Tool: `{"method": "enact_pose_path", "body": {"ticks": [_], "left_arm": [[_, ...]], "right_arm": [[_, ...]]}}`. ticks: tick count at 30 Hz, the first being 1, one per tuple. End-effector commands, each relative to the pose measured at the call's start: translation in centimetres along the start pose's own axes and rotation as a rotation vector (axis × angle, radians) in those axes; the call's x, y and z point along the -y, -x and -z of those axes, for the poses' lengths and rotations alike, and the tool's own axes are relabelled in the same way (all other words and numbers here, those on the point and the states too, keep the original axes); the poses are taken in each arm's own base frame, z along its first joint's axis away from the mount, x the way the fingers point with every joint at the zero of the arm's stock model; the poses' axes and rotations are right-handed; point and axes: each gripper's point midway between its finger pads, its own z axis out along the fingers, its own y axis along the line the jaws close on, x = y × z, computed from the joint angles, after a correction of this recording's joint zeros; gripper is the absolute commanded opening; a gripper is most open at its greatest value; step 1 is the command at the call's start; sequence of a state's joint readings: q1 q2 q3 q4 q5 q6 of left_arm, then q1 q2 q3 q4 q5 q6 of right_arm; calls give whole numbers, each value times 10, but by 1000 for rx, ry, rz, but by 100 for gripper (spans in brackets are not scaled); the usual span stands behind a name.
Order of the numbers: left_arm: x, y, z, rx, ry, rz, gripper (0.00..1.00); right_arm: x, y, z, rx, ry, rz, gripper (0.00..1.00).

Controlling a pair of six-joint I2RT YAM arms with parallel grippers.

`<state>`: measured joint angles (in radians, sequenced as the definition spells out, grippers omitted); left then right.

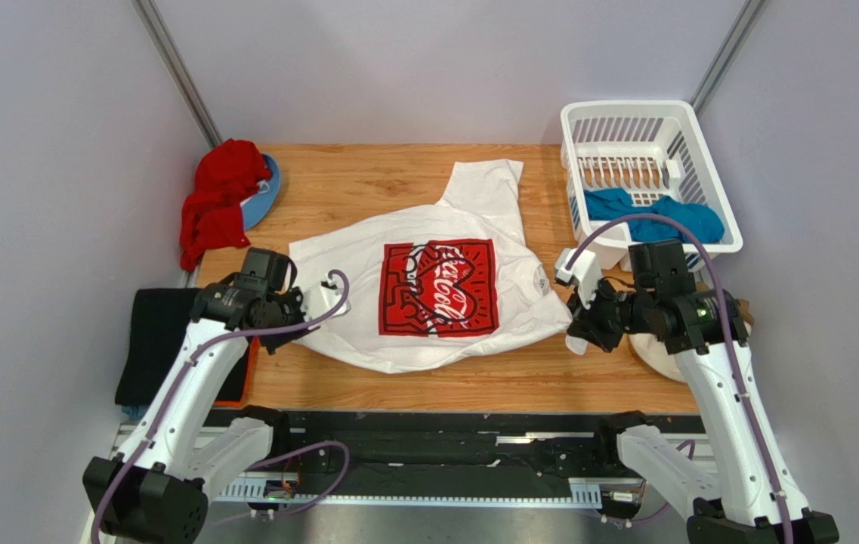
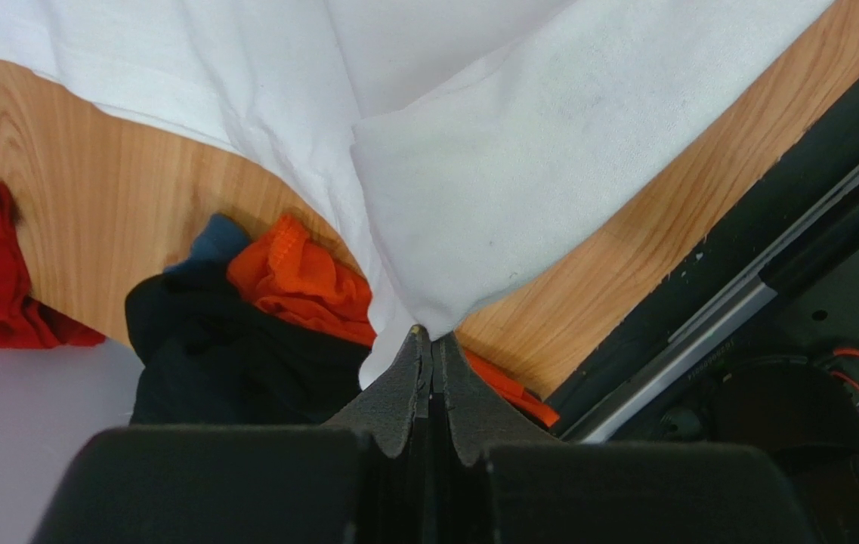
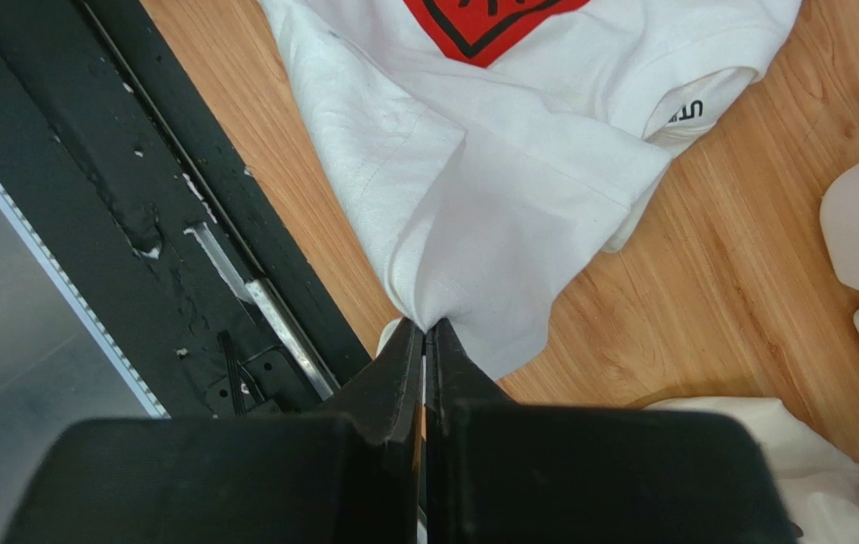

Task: Fold and stack the t-shirts
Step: Flatten the tshirt out

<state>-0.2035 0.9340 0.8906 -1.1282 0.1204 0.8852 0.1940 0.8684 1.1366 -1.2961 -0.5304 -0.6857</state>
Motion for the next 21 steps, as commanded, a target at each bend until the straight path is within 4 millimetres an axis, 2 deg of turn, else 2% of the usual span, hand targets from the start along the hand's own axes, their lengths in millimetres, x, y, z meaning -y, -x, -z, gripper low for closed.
{"method": "enact_pose_path", "body": {"ticks": [1,7,11,14,16,18,20,21], "left_arm": [[1,-21,-3,-127,-16,-38,5],[-2,-23,-11,-164,-39,-44,15],[-5,-29,-13,-207,-45,-69,36],[-9,-28,-12,-200,-33,-96,46],[-12,-24,-12,-184,-16,-113,49],[-25,-13,-11,-134,44,-123,52],[-46,6,-12,-59,133,-115,57],[-56,15,-10,-23,174,-84,59]], "right_arm": [[-28,-54,15,-228,111,35,0],[-34,-82,18,-339,145,45,3],[-39,-93,21,-393,177,49,29],[-37,-102,19,-434,185,54,56],[-36,-104,18,-443,190,67,67],[-29,-98,15,-425,171,73,73],[-7,-78,4,-353,74,71,76],[15,-59,-6,-278,-14,90,77]]}}
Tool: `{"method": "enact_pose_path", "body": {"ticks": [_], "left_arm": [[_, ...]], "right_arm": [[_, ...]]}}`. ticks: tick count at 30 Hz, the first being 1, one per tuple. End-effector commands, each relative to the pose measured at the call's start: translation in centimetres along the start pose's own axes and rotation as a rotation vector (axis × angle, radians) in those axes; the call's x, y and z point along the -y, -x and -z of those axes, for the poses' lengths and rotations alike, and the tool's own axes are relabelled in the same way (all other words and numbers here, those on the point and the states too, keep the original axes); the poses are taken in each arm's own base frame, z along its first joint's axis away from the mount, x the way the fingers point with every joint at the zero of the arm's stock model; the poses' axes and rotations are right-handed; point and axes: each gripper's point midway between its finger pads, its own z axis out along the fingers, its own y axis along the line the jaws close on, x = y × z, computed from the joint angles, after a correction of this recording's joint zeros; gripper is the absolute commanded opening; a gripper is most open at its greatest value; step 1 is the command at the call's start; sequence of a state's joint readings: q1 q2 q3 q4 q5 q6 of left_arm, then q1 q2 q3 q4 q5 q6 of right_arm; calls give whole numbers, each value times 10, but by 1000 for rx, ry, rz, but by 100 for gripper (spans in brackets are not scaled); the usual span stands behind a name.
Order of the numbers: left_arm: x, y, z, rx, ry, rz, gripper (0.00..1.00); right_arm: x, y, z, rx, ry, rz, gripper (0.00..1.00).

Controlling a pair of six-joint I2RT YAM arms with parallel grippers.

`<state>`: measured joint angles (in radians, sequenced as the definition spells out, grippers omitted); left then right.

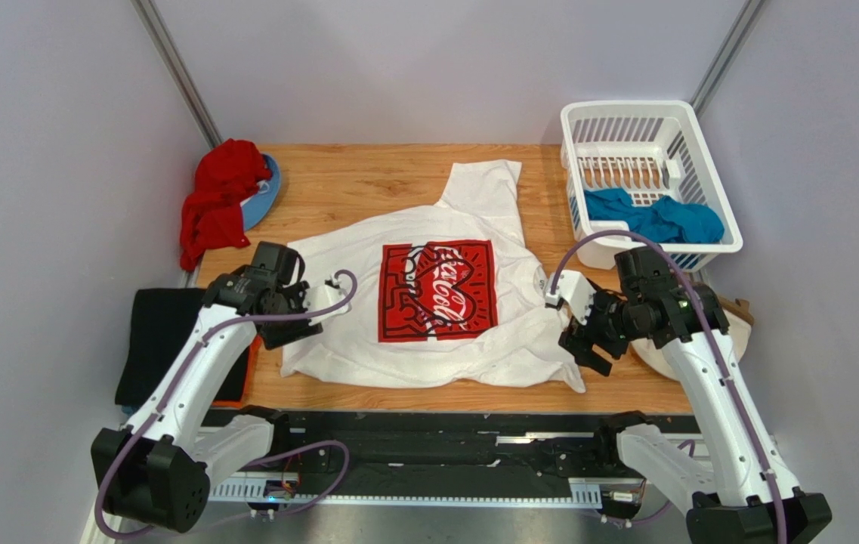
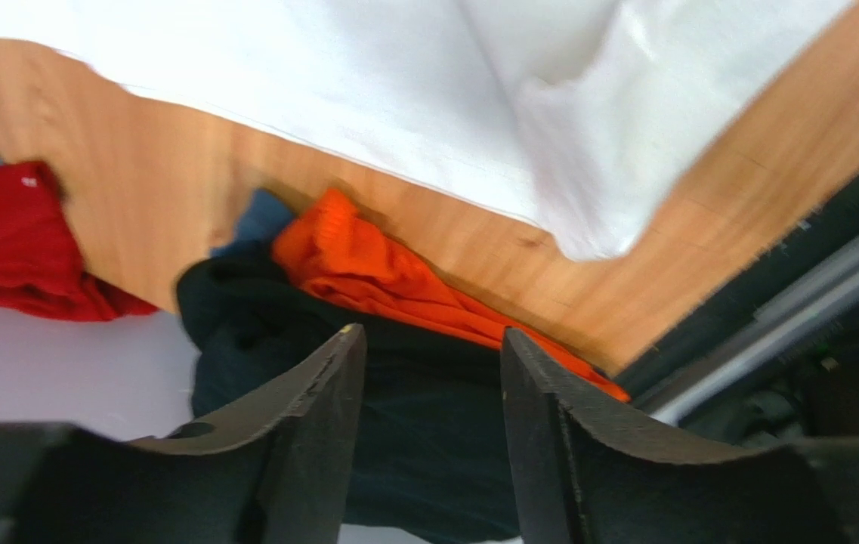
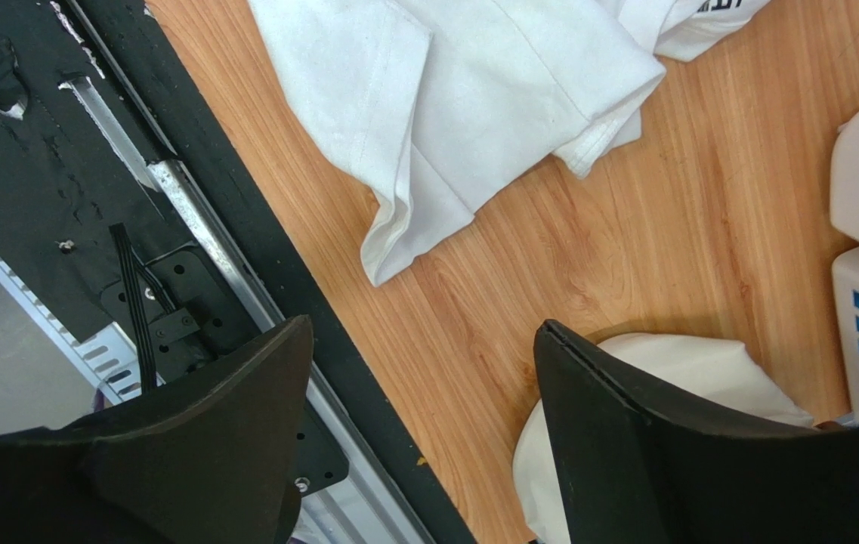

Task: Fold and stack the t-shirts
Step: Flatten the tshirt out

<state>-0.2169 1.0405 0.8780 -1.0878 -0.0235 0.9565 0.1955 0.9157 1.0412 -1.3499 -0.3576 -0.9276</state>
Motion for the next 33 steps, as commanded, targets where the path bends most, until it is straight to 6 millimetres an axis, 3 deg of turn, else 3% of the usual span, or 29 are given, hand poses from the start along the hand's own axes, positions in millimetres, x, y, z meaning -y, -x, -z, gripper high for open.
{"method": "enact_pose_path", "body": {"ticks": [1,6,7,8,9,10,11,13,15,16,19,22,23,26,29,33], "left_arm": [[-60,43,9,169,224,29,64],[-126,94,11,329,363,207,76],[-142,105,1,345,377,232,79],[-157,115,6,369,399,254,80],[-166,123,3,388,403,299,80],[-170,126,-16,362,363,322,82],[-182,134,-12,377,374,338,83],[-188,140,-31,363,345,372,83],[-195,146,-37,370,349,382,83],[-196,146,-47,360,338,384,83],[-204,142,-62,316,361,398,82],[-207,140,-77,290,361,407,82],[-208,140,-81,283,360,411,81],[-212,140,-90,269,363,417,81],[-212,140,-96,255,351,418,81],[-210,136,-101,223,342,414,80]], "right_arm": [[14,2,4,-20,-73,-77,78],[128,56,-13,115,-408,-166,80],[144,63,-14,119,-448,-179,92],[157,71,-19,128,-459,-191,93],[180,87,-25,149,-479,-211,94],[191,92,-33,141,-479,-221,95],[202,98,-37,146,-489,-230,95],[235,116,-55,157,-513,-241,95],[265,138,-56,201,-562,-237,95],[277,138,-78,177,-544,-248,95],[309,149,-111,163,-532,-262,93],[335,162,-128,179,-539,-254,93],[340,157,-151,155,-517,-251,93],[356,158,-185,146,-496,-236,92],[366,154,-212,132,-481,-235,92],[368,146,-234,108,-460,-223,91]]}}
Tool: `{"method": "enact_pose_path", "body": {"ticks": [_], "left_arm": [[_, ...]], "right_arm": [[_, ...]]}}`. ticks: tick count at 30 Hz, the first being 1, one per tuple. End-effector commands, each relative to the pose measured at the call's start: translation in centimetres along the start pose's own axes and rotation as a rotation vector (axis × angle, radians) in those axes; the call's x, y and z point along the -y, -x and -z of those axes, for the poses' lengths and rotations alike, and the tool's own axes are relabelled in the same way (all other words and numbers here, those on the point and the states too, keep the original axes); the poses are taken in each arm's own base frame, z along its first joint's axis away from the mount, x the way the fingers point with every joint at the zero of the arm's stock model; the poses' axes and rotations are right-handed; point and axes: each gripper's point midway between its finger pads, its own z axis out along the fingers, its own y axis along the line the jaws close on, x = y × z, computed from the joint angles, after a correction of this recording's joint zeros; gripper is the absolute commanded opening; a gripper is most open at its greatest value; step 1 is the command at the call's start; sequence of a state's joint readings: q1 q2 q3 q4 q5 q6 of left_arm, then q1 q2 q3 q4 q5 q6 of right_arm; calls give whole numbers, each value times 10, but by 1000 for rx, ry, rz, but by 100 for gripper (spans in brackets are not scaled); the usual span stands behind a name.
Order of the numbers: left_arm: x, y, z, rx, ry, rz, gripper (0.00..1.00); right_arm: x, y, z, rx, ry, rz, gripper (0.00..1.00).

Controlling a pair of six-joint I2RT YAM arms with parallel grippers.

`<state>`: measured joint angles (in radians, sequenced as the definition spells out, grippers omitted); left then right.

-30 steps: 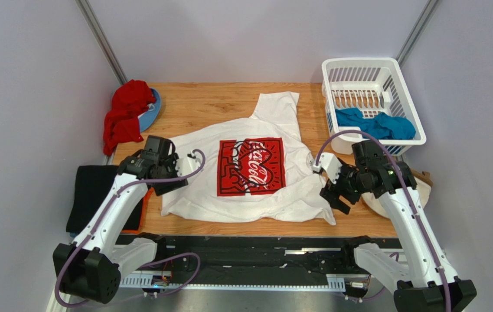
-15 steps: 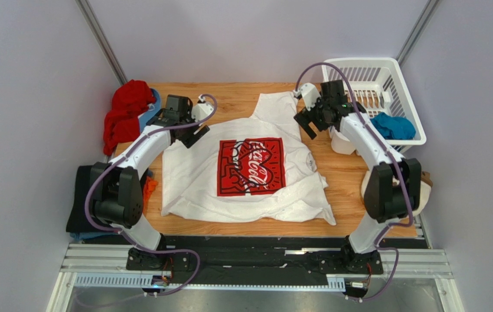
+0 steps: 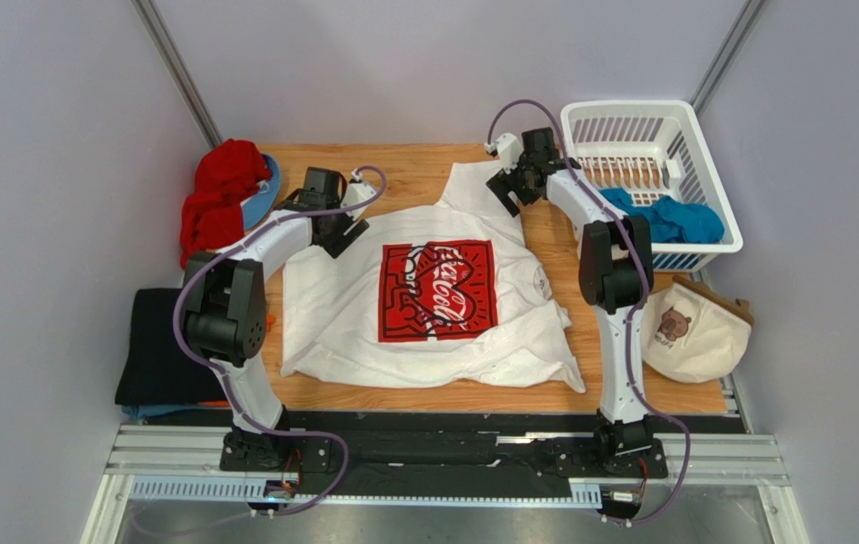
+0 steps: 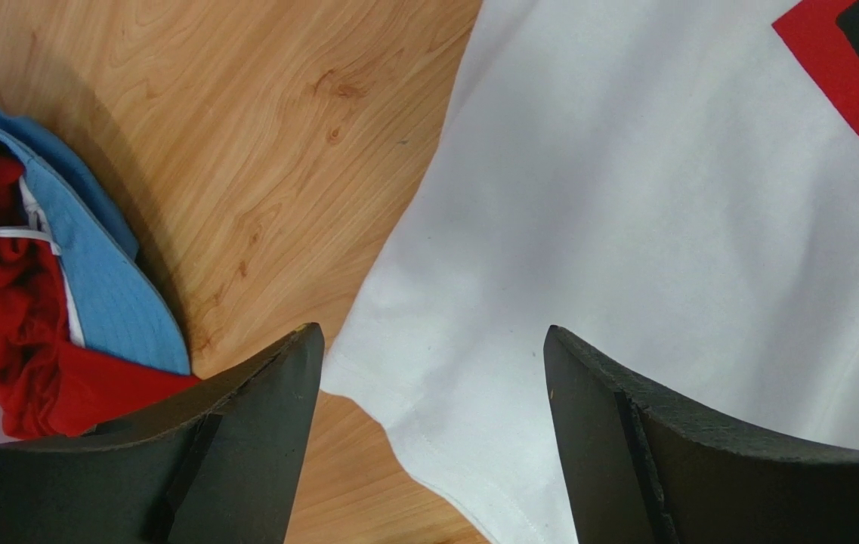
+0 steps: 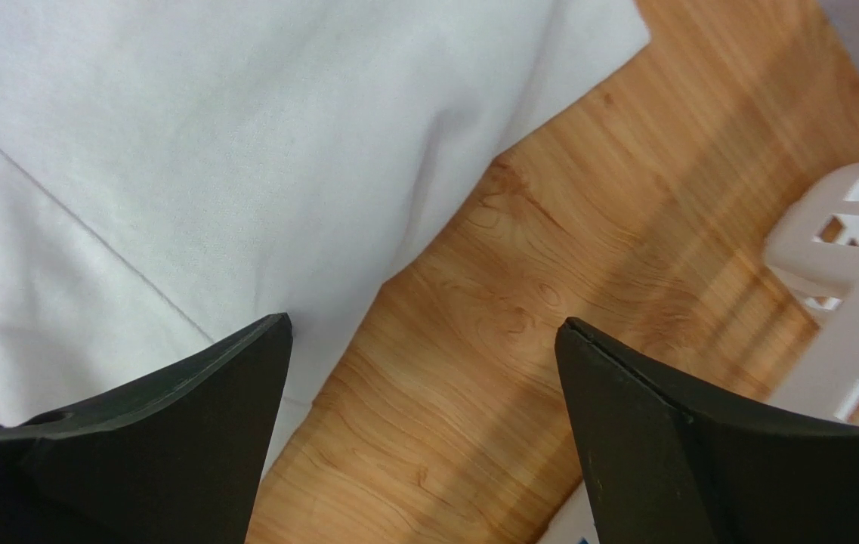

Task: Fold and stack the t-shirts
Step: Flatten the tshirt out

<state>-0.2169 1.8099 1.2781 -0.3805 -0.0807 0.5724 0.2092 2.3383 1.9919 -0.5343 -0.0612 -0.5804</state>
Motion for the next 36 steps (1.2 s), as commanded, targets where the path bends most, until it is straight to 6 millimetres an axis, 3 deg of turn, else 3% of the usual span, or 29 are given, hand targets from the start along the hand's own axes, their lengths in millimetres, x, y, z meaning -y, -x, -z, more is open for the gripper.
{"method": "enact_pose_path", "body": {"ticks": [1,8,10,17,20,23,29,30,31,36], "left_arm": [[-15,18,5,36,54,14,79],[-19,10,10,4,74,-22,78],[-19,8,11,-8,77,-30,76],[-23,-1,7,-48,93,-93,74],[-22,-8,-1,-81,88,-123,73],[-22,-11,-9,-106,86,-146,72],[-14,-19,-23,-159,32,-159,69],[-12,-21,-25,-166,24,-157,69],[-7,-25,-25,-177,12,-156,68],[15,-36,-8,-171,-51,-149,67]], "right_arm": [[5,18,-9,49,-14,29,91],[11,3,-23,11,-60,84,91],[24,3,-22,-2,-118,105,92],[63,17,-22,3,-266,195,92],[74,30,-19,24,-310,215,93],[81,30,-23,11,-339,240,93],[85,22,-20,-10,-364,262,92],[79,9,-24,-35,-351,263,92],[82,13,-16,-26,-361,261,92],[76,-2,-9,-45,-350,267,92]]}}
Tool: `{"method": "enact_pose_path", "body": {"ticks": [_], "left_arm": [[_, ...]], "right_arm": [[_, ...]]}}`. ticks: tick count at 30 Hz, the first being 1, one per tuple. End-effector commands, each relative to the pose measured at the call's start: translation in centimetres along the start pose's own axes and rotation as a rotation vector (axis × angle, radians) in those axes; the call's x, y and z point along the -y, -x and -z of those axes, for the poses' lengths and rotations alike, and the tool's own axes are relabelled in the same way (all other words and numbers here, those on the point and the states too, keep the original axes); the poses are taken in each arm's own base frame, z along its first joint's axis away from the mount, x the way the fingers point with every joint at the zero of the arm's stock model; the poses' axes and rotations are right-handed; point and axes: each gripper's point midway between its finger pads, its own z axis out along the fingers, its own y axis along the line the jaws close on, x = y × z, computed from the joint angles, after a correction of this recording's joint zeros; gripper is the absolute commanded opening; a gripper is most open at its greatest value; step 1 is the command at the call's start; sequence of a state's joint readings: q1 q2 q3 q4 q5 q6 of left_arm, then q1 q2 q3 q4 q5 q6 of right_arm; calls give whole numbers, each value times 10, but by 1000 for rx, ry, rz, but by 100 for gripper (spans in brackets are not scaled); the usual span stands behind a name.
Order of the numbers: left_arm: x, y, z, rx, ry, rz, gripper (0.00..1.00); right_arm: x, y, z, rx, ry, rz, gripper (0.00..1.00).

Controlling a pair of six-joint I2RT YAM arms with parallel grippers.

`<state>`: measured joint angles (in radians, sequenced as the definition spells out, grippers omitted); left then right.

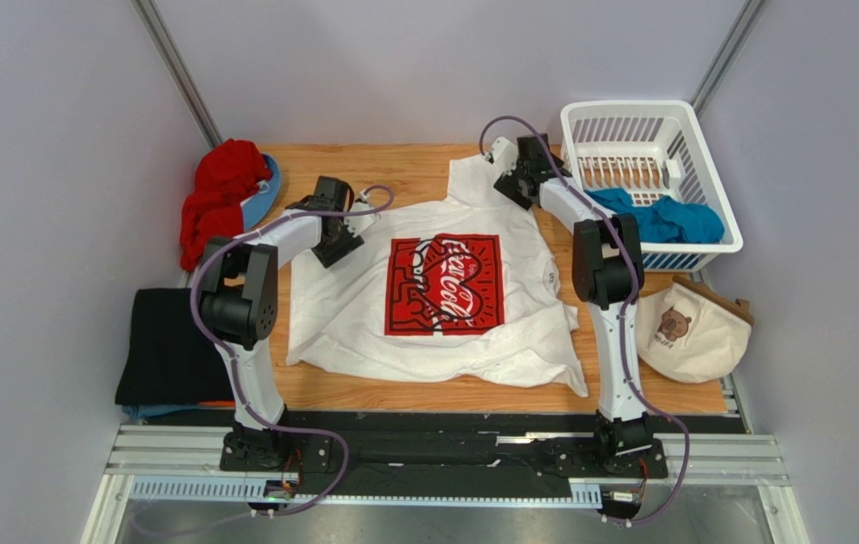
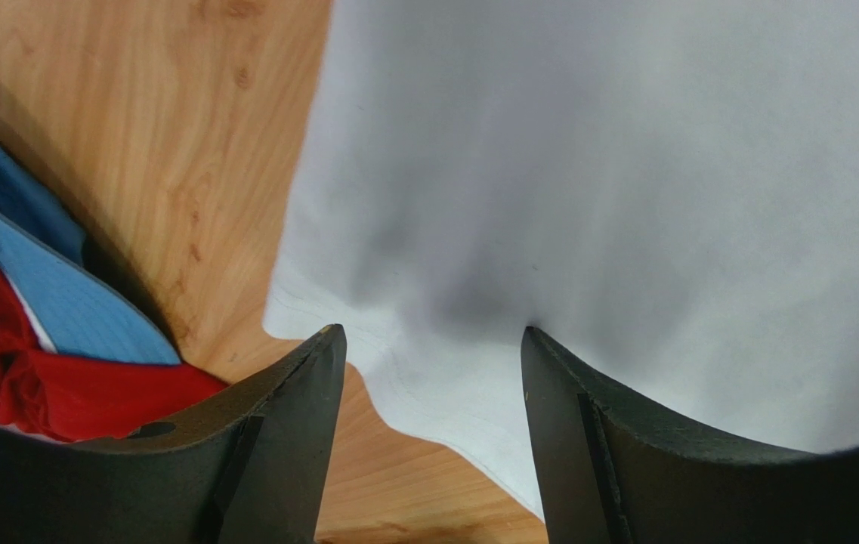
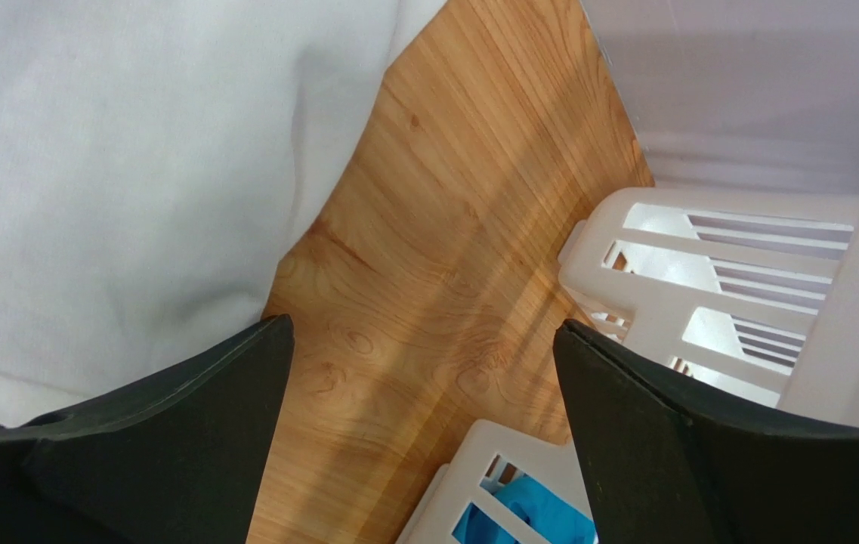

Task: Fold and stack the t-shirts
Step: Flatten the tshirt out

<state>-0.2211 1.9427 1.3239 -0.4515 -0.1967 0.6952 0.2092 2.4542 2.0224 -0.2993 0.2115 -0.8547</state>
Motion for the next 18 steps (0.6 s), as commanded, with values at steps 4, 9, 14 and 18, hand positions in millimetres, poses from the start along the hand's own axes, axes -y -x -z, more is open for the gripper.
{"method": "enact_pose_path", "body": {"ticks": [4,9,14,18], "left_arm": [[47,-8,23,-7,-150,-47,67],[75,-17,24,-43,-241,-73,67],[99,-33,29,-79,-267,-108,68],[111,-32,40,-66,-272,-137,79]], "right_arm": [[19,-6,23,-8,-45,-3,92],[23,-5,40,1,-43,-26,91],[26,-6,50,-3,-51,-14,91],[33,-6,54,-6,-67,-3,91]]}}
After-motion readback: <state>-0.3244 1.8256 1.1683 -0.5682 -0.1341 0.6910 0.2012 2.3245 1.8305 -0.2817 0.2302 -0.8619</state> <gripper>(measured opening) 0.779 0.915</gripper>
